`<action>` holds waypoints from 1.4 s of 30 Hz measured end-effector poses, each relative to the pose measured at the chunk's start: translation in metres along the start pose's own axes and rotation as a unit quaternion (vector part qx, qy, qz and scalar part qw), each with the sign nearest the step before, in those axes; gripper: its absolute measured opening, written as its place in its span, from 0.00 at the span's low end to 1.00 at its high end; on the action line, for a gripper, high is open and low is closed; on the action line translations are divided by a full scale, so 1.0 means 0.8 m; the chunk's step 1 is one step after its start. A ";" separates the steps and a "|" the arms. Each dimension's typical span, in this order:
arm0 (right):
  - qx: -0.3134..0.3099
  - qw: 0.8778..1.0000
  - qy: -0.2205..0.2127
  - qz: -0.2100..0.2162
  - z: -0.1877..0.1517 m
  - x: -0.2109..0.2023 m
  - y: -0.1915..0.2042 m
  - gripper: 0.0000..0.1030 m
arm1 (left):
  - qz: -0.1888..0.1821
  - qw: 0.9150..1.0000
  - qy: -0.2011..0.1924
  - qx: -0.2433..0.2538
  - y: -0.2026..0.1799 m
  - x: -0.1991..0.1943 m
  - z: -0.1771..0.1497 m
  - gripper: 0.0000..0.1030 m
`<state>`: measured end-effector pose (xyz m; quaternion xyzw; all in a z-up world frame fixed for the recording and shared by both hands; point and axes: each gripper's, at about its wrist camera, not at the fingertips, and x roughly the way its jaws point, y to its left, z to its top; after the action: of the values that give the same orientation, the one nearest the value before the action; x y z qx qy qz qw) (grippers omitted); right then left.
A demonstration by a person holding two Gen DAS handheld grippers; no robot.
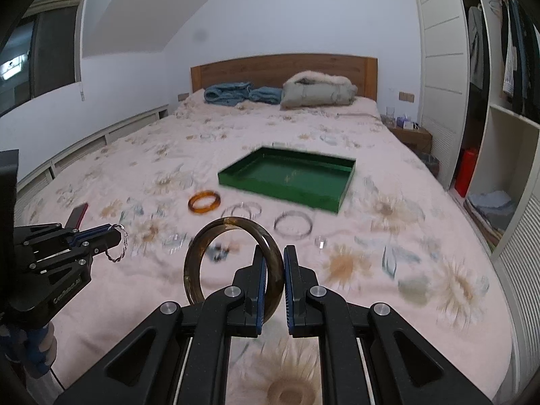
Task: Organize jewelry
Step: 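Lower the hoop into the green tray with the left gripper while the right releases the bangle there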
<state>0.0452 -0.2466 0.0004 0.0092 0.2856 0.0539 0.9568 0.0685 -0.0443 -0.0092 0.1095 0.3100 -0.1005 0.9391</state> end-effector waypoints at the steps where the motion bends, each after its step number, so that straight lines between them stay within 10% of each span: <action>1: -0.002 1.000 -0.006 -0.001 0.012 0.005 -0.003 0.10 | 0.000 1.000 -0.002 -0.002 0.004 0.005 0.010 0.05; 15: 0.024 0.999 -0.011 -0.036 0.161 0.239 -0.078 0.10 | 0.003 0.999 -0.001 -0.047 0.037 0.243 0.205 0.05; 26: 0.067 0.992 0.100 -0.040 0.131 0.426 -0.136 0.09 | -0.010 0.993 0.105 -0.046 0.007 0.447 0.198 0.05; 37: 0.019 0.985 0.158 -0.073 0.112 0.472 -0.128 0.12 | -0.008 0.991 0.124 -0.044 0.013 0.486 0.190 0.06; 42: 0.011 0.986 0.153 -0.071 0.119 0.457 -0.125 0.37 | -0.039 0.988 0.139 -0.062 0.028 0.486 0.195 0.07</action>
<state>0.4110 -0.3049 -0.1240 -0.0089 0.4291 -0.0166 0.9030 0.4677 -0.1115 -0.1189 0.0518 0.4472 -0.1009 0.8872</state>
